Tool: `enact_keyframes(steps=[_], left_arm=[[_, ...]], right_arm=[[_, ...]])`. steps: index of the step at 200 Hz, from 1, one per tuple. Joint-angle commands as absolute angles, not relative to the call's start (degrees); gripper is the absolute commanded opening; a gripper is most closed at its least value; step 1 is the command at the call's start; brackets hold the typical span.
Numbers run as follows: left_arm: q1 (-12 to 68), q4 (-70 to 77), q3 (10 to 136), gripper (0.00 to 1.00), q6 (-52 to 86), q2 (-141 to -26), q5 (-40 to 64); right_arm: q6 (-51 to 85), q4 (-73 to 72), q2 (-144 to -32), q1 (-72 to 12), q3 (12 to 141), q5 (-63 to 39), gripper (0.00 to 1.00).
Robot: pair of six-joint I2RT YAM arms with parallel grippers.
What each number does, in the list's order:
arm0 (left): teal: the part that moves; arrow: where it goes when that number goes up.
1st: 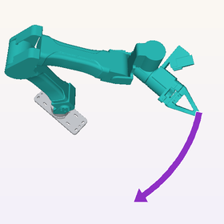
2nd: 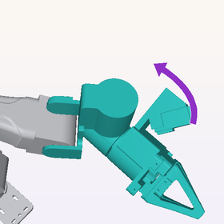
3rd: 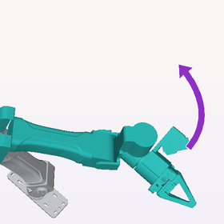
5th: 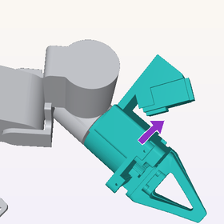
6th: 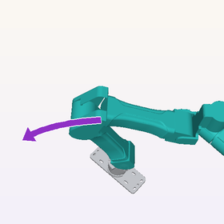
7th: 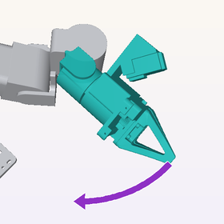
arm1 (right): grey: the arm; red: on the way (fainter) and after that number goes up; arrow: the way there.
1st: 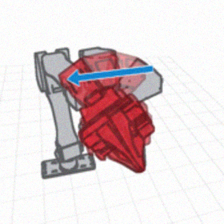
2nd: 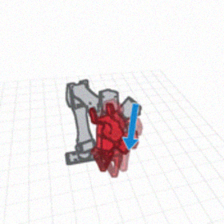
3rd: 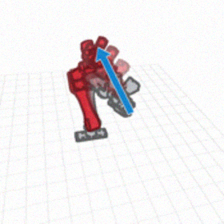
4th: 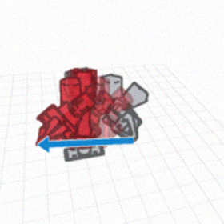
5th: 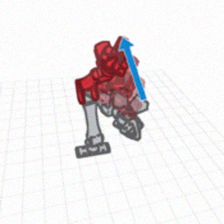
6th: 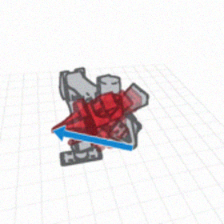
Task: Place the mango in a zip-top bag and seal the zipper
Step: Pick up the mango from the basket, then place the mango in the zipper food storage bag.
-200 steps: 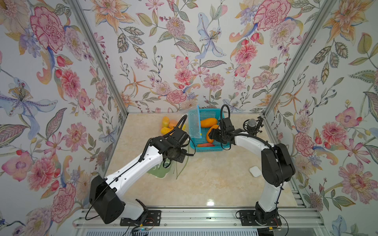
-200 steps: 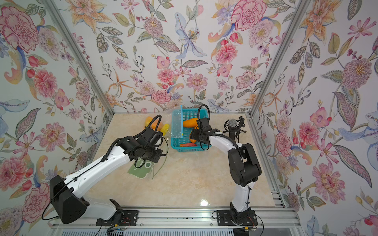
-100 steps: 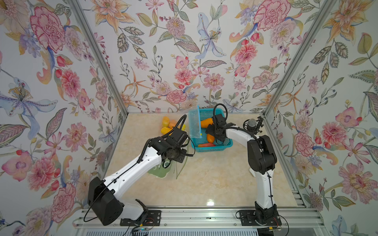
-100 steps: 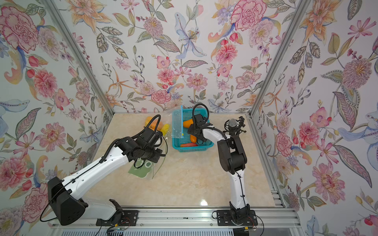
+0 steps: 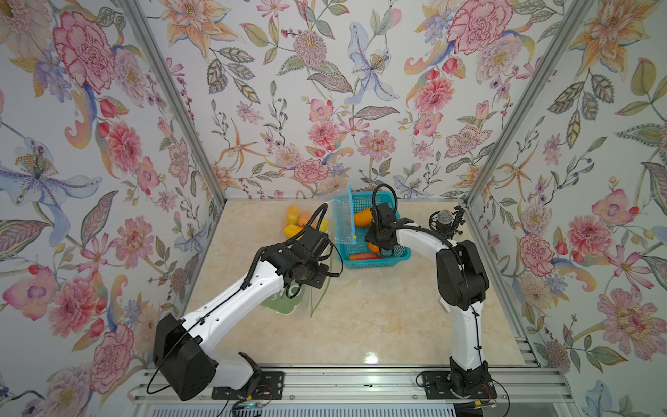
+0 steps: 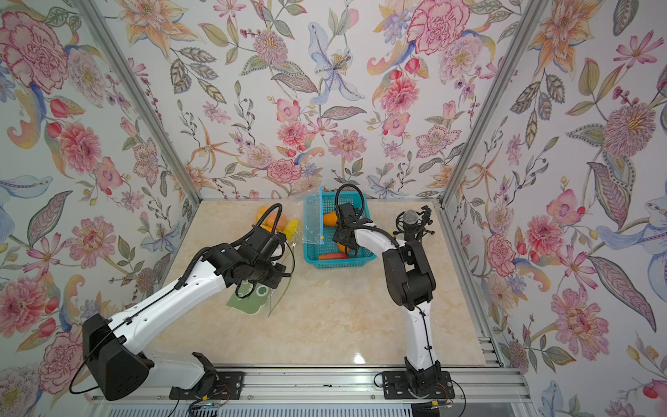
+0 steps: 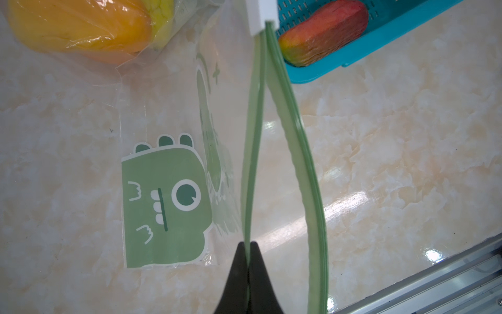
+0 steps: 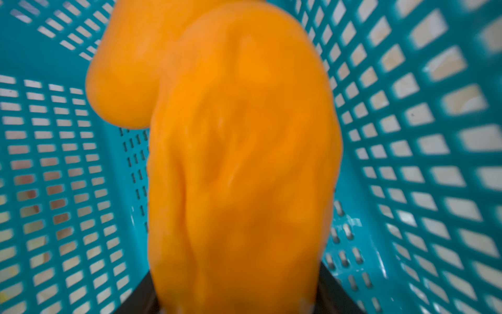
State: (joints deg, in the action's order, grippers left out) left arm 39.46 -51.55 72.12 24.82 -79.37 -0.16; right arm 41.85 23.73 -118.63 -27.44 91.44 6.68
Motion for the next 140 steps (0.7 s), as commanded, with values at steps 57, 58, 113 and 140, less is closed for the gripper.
enact_keyframes(steps=[57, 58, 113, 140], left_arm=[[38.6, -45.0, 67.9, 0.0, 24.3, -78.9, 6.7], [38.6, -44.9, 67.8, 0.0, 24.3, -79.0, 6.8], [39.1, -41.9, 66.8, 0.0, 24.7, -82.0, 8.8], [39.9, -41.9, 67.1, 0.0, 25.2, -82.9, 8.0]], right_arm=[[35.9, 9.3, -88.5, -30.0, 65.7, -18.2, 0.48], [35.9, 9.0, -88.1, -30.0, 65.2, -18.7, 0.48], [33.9, 0.5, -76.5, -34.0, 47.6, -40.1, 0.45], [33.2, -1.0, -74.1, -39.2, 46.4, -45.9, 0.44]])
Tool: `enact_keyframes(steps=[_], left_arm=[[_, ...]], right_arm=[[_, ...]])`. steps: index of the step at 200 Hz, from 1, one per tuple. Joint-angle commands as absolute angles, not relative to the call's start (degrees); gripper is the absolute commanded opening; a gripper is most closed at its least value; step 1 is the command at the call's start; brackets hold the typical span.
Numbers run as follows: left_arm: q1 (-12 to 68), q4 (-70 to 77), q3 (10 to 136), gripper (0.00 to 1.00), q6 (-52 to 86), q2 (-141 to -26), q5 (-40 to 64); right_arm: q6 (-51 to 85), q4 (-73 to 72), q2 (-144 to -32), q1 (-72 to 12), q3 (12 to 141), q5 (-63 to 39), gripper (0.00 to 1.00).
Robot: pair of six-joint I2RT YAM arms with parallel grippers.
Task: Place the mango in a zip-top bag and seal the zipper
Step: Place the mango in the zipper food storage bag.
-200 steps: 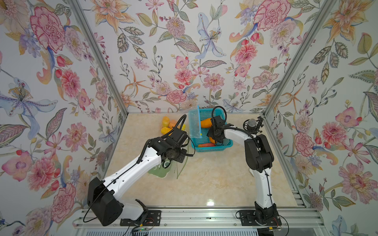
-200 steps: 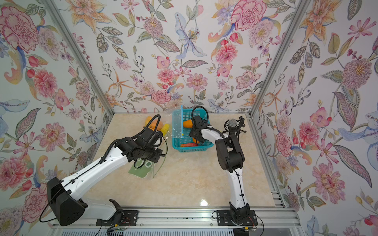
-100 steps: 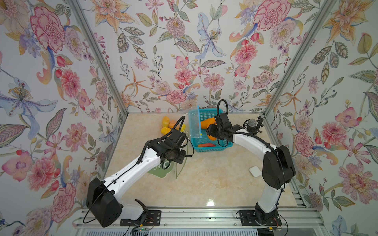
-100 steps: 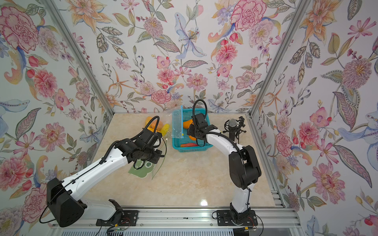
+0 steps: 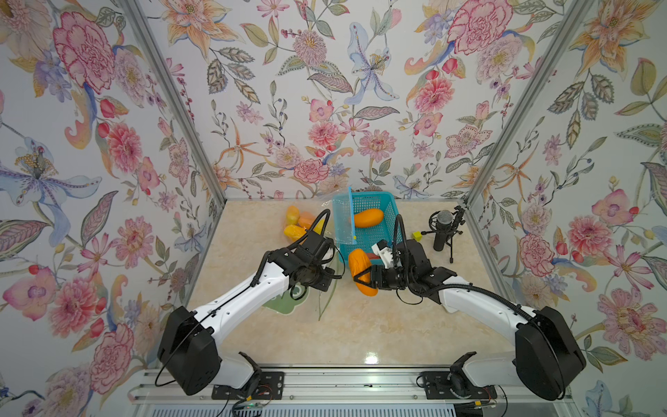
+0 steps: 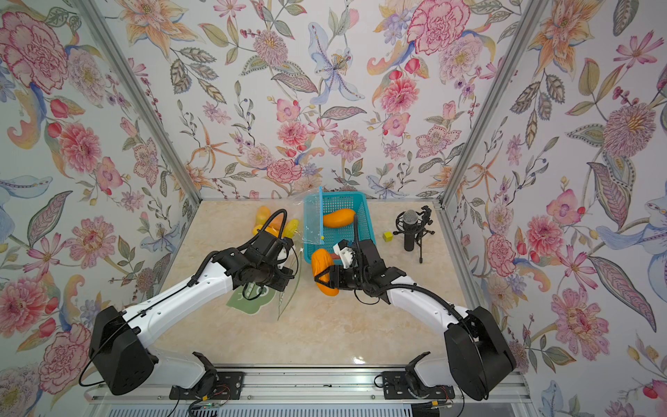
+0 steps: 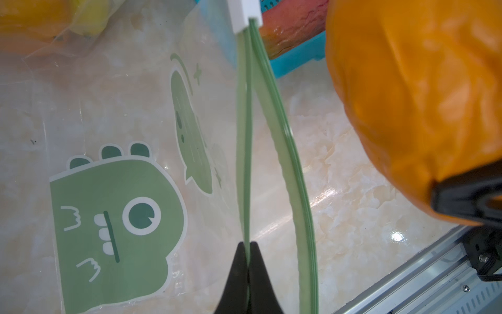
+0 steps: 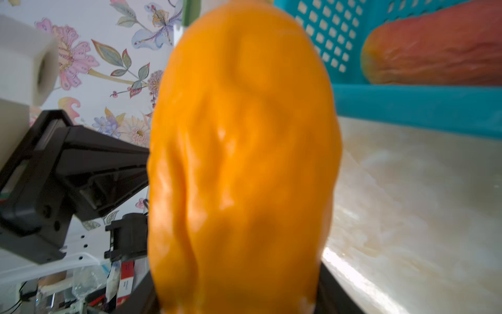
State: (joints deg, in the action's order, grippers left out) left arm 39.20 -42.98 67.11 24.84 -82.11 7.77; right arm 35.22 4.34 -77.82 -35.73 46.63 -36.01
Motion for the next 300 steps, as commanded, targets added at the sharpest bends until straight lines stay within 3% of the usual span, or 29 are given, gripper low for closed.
enact_keyframes(steps=[1, 25, 103, 193, 208, 227, 257, 272, 300], left_arm=[[40.0, -41.9, 67.1, 0.0, 25.3, -82.9, 7.9], [40.4, -41.5, 66.8, 0.0, 25.9, -83.0, 7.6], [40.9, -39.4, 66.3, 0.0, 27.5, -79.7, 7.4], [44.9, -39.5, 68.0, 0.0, 26.4, -75.9, 8.9], [45.5, -38.7, 68.0, 0.0, 26.6, -75.3, 10.9], [45.6, -38.6, 68.5, 0.0, 27.1, -74.2, 12.1], [44.7, -39.3, 69.2, 0.0, 28.1, -72.4, 10.8], [43.8, -40.1, 69.5, 0.0, 28.1, -71.9, 10.3], [42.3, -40.0, 69.5, 0.0, 28.7, -71.3, 11.6]], right_arm=[[33.3, -1.0, -74.1, -39.3, 46.3, -46.1, 0.44], [37.1, -4.8, -73.8, -41.1, 44.8, -50.5, 0.45], [44.6, -10.7, -81.9, -43.7, 43.2, -51.6, 0.42], [47.3, 0.1, -87.6, -42.0, 50.4, -48.3, 0.39], [48.7, -0.3, -87.7, -41.4, 52.7, -48.1, 0.47], [51.0, -0.8, -87.8, -40.1, 55.5, -47.5, 0.68], [53.7, -2.4, -87.3, -38.3, 57.4, -49.1, 0.84], [54.0, -3.3, -86.1, -38.1, 57.7, -49.7, 0.9], [55.6, -3.3, -83.9, -37.5, 58.0, -48.4, 0.88]])
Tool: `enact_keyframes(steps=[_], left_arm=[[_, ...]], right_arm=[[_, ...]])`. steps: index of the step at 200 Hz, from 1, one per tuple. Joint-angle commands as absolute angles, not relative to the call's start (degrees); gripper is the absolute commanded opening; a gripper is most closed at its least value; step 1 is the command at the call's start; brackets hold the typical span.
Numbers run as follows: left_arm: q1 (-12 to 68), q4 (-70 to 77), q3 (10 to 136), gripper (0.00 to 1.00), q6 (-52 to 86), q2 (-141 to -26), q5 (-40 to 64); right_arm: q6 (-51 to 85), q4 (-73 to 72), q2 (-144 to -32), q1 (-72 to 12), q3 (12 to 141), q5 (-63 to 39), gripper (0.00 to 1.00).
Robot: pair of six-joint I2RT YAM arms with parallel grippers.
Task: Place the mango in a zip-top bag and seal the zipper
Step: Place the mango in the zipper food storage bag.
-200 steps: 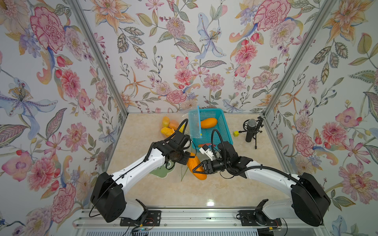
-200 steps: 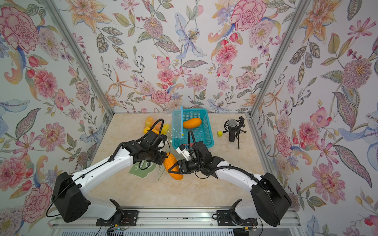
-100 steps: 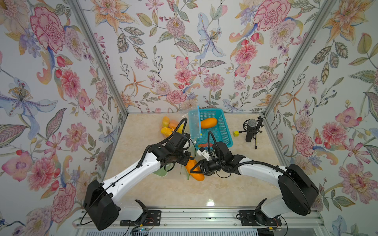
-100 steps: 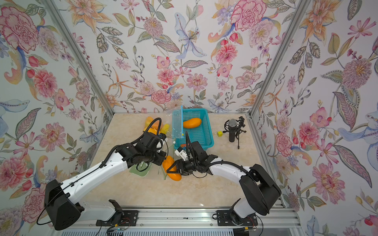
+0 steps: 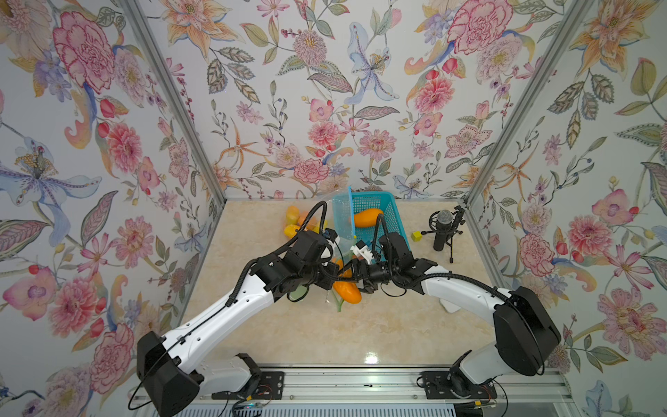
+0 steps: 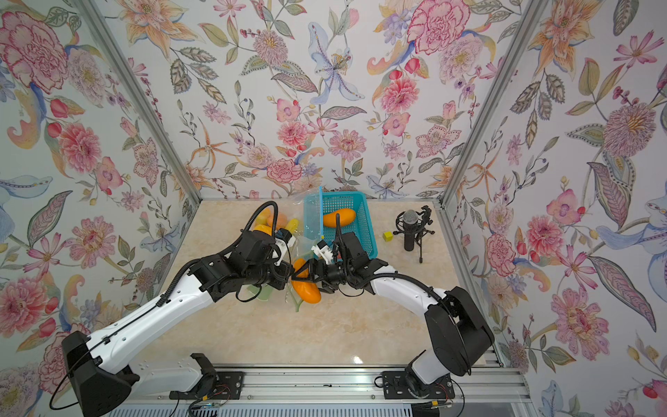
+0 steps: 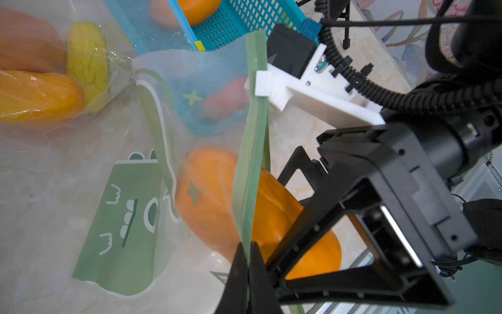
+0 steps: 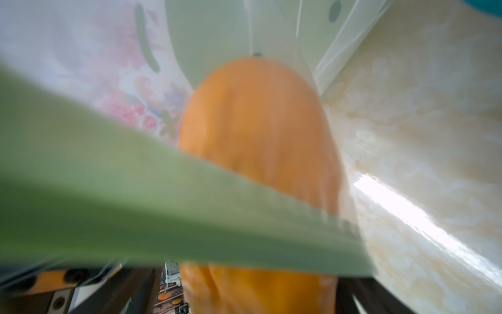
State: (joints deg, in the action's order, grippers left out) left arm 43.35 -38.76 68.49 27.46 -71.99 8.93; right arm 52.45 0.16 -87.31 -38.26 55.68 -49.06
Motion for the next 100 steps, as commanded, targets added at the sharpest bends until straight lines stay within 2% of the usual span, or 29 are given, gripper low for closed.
enact_keyframes(steps=[1, 60, 85, 100], left_arm=[[42.3, -40.0, 69.4, 0.0, 28.7, -71.3, 11.7], [39.8, -42.9, 71.3, 0.0, 27.8, -72.0, 12.2], [38.5, -40.8, 71.0, 0.0, 29.0, -70.9, 16.7], [38.5, -40.0, 71.7, 0.0, 29.6, -70.8, 18.8]], right_arm=[[55.7, -3.3, -83.7, -37.5, 58.0, -48.3, 0.88], [64.3, -3.4, -77.5, -35.5, 53.8, -42.9, 0.82], [68.2, -3.7, -75.7, -35.5, 52.8, -41.4, 0.8], [71.6, -3.8, -75.2, -36.1, 52.0, -39.0, 0.75]])
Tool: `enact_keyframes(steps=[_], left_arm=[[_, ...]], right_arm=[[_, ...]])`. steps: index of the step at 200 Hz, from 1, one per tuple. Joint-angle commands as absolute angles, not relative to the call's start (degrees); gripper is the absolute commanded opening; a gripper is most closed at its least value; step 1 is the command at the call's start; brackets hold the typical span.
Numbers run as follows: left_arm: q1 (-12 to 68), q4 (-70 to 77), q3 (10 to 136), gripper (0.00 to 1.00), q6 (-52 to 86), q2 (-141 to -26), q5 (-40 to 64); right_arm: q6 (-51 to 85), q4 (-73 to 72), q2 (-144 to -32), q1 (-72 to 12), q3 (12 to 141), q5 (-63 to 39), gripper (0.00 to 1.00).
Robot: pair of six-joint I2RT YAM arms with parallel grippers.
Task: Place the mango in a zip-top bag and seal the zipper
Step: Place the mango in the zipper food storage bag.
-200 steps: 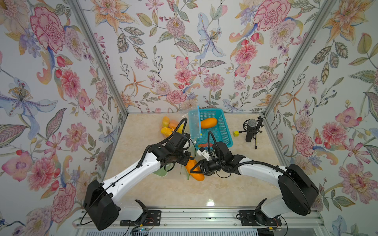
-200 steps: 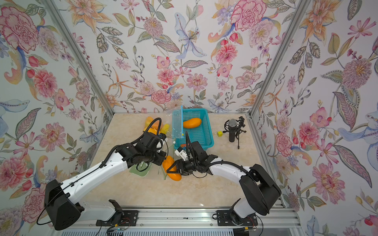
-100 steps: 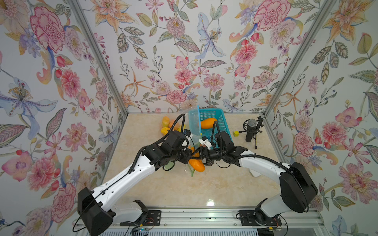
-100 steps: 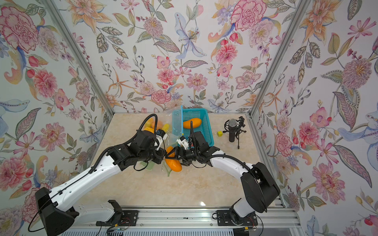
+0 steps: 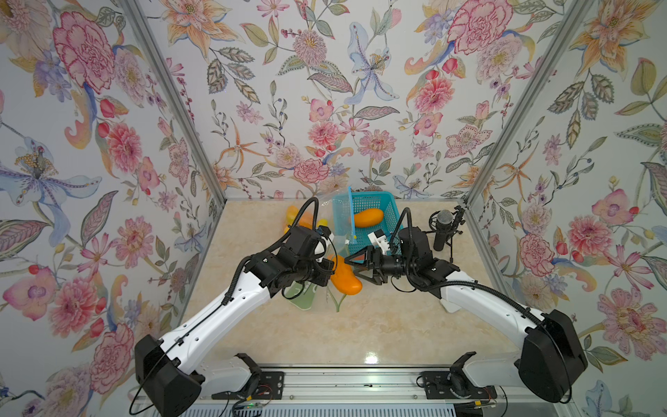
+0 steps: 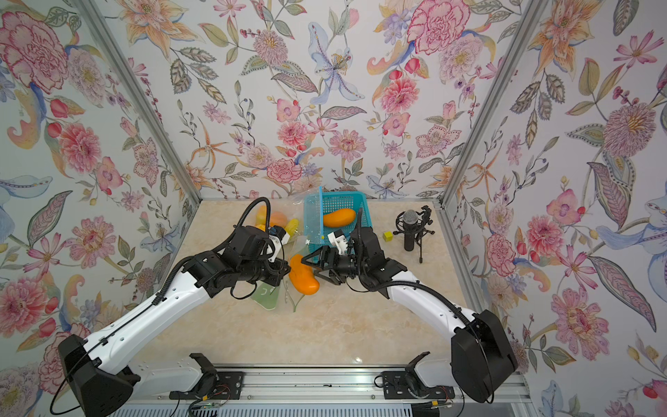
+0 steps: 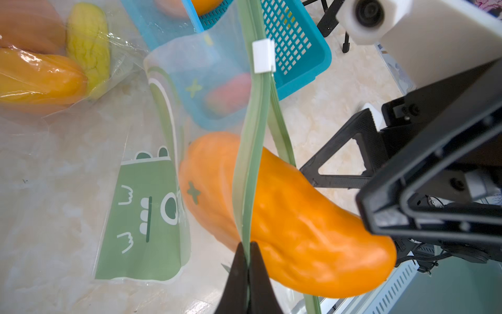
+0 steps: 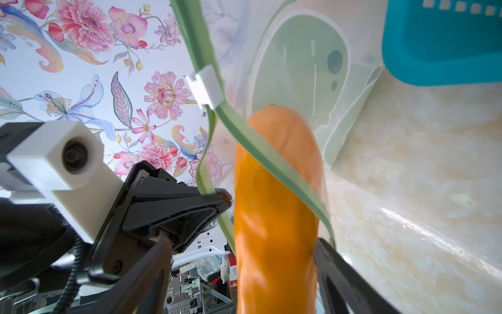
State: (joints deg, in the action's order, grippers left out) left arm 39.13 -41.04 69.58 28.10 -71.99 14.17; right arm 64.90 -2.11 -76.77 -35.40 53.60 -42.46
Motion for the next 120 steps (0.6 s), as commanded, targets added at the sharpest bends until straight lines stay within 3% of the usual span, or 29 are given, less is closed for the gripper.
enact_keyframes(steps=[1, 38, 55, 81, 120], left_arm=[[38.5, -39.9, 71.7, 0.0, 29.6, -70.8, 18.9], [37.4, -37.8, 71.2, 0.0, 31.0, -70.0, 22.2], [35.1, -37.6, 70.9, 0.0, 31.3, -69.1, 23.5], [32.5, -37.5, 70.6, 0.0, 30.8, -68.8, 26.1], [31.4, -36.4, 70.8, 0.0, 30.4, -68.6, 28.0]], right_arm=[[71.8, -3.8, -75.1, -36.1, 52.0, -38.8, 0.75], [75.1, -6.4, -73.9, -36.8, 53.2, -35.0, 0.65], [69.0, -0.6, -72.6, -36.0, 55.9, -33.7, 0.57], [56.2, 11.4, -69.4, -35.6, 57.4, -28.1, 0.57], [47.7, 13.0, -65.6, -35.1, 51.6, -22.3, 0.57]])
